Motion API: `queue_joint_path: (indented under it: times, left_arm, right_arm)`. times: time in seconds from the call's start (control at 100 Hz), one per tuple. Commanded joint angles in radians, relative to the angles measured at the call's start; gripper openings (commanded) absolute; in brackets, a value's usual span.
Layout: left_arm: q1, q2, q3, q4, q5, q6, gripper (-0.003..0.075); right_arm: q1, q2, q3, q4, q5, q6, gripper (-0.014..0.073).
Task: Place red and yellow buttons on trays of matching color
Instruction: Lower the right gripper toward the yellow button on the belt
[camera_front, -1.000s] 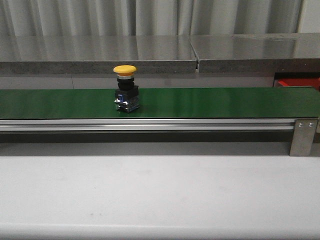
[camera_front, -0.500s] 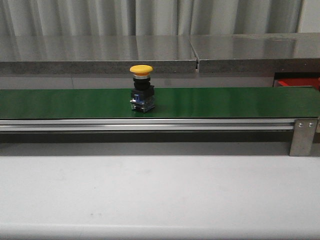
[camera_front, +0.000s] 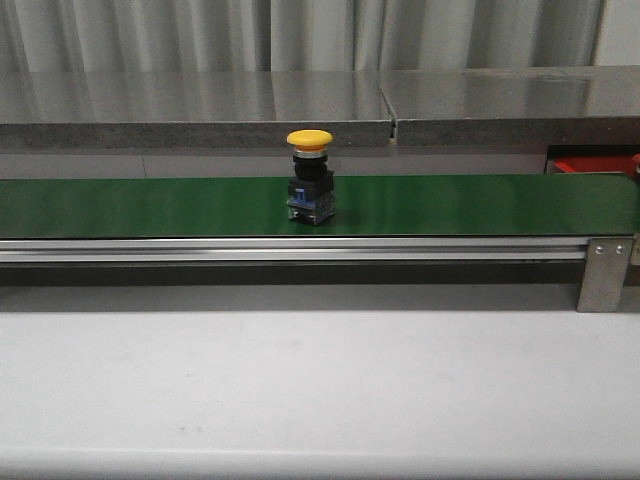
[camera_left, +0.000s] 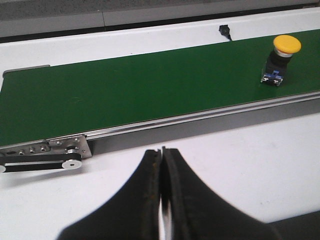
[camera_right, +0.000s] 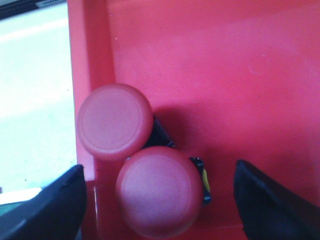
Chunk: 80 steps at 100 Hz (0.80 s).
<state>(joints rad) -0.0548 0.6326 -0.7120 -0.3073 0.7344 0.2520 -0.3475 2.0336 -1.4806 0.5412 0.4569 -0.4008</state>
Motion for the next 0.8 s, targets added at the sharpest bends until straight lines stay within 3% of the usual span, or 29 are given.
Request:
queue_joint_path:
  times: [0.0, 0.45, 0.58, 0.79]
  left_arm:
    - [-0.008, -0.003, -0.028, -0.017, -0.062, -0.001, -0.0020]
    - [-0.008, -0.003, -0.028, -0.017, -0.062, -0.001, -0.0020]
    - [-0.008, -0.003, -0.028, -0.017, -0.062, -0.001, -0.0020]
    - [-0.008, -0.003, -0.028, -0.017, -0.062, -0.001, -0.0020]
  right_arm:
    - [-0.004, -0.091, -0.030, -0.005, -0.030, -0.004, 0.0624]
    - [0.022, -0.343, 0.133, -0.009, -0.052, -0.058, 0.0624]
    - [0.075, -0.427, 0.174, -0.010, -0.031, -0.063, 0.0624]
    - [0.197, -0.502, 0.176, -0.010, 0.127, -0.093, 0.0624]
